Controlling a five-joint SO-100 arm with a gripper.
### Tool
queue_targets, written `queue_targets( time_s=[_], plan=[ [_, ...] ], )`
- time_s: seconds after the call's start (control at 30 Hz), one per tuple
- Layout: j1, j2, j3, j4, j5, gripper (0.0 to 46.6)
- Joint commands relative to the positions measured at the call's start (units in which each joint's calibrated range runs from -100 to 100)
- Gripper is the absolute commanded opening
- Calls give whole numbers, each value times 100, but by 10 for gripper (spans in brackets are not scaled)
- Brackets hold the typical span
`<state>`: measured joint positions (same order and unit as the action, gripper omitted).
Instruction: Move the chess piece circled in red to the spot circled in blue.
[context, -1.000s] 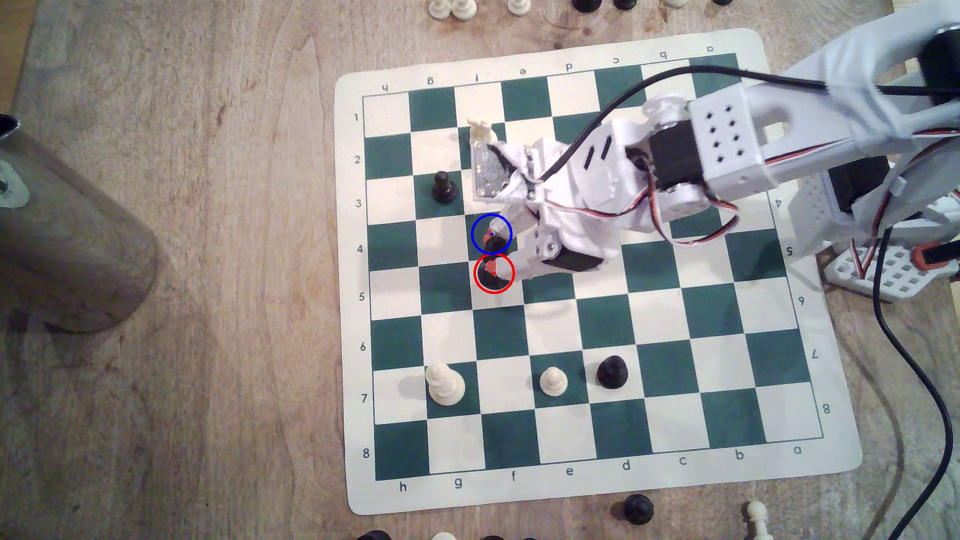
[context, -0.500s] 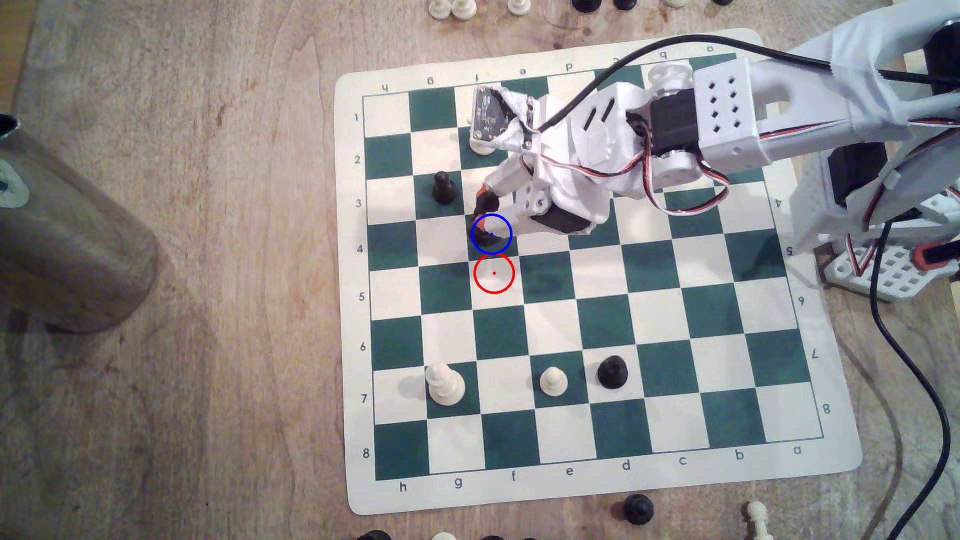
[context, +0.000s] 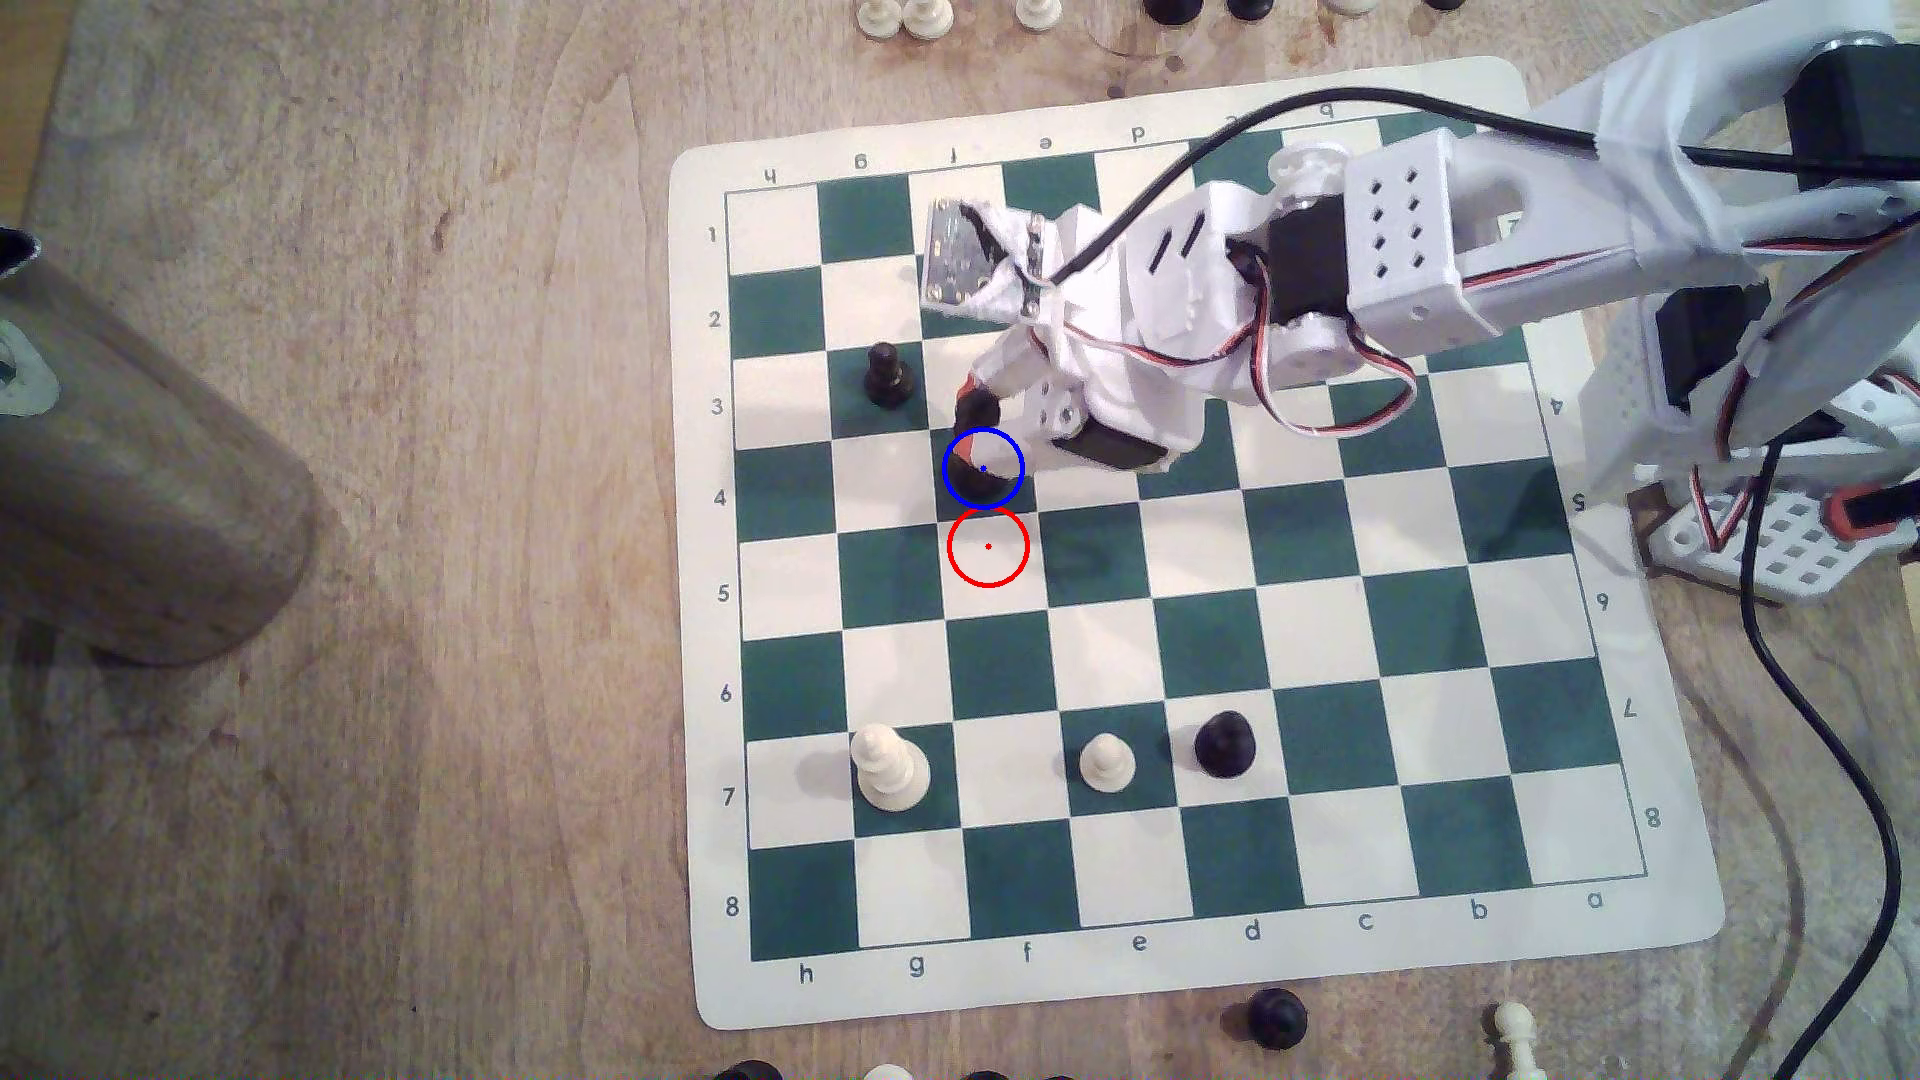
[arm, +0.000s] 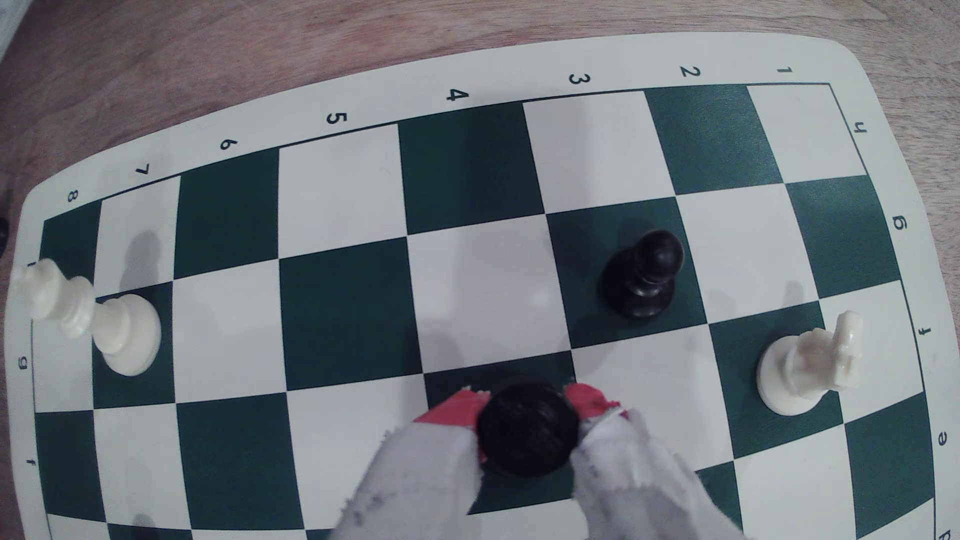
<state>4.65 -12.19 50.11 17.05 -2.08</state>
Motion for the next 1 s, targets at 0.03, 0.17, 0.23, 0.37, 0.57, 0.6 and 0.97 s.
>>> queue_targets(
  time_s=[0.03, 0.17, 0.23, 0.37, 0.57, 0.6, 0.97],
  plan=[
    [32, -3, -424, -157, 34, 3],
    [16, 31, -424, -157, 44, 3],
    [1, 39, -424, -157, 44, 39],
    [-15, 31, -424, -108, 54, 106],
    [-15, -46, -406, -34, 112, 153],
    [-15, -54, -397, -26, 117, 153],
    [79, -148, -297, 7, 171, 161]
  ],
)
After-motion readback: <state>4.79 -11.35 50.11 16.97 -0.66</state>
